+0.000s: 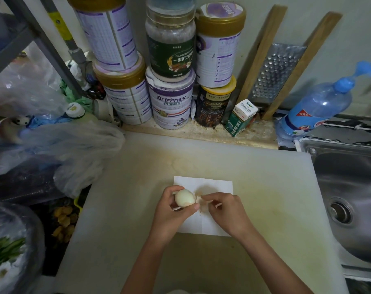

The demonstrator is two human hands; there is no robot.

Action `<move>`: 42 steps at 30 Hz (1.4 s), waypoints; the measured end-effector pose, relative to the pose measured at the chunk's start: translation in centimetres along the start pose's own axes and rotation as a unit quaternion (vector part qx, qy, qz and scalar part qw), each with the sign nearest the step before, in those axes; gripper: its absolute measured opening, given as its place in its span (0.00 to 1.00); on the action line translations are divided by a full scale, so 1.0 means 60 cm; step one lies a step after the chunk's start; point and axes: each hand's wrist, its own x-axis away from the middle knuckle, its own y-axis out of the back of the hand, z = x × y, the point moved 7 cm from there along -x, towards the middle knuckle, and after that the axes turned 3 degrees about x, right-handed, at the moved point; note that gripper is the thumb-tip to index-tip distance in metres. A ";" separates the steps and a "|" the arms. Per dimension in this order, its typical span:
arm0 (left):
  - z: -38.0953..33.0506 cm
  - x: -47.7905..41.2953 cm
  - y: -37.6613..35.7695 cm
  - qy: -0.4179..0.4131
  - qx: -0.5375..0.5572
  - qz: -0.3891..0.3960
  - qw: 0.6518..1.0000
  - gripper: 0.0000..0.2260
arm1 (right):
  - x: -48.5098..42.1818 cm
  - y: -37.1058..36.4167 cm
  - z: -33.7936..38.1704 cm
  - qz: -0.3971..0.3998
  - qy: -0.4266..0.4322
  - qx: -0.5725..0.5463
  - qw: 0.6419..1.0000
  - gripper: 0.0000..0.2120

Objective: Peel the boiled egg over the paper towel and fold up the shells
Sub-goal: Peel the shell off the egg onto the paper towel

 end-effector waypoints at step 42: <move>-0.043 0.007 -0.028 -0.143 -0.154 0.043 0.977 0.22 | -0.003 0.042 0.010 -0.131 -0.053 -0.229 0.963 0.07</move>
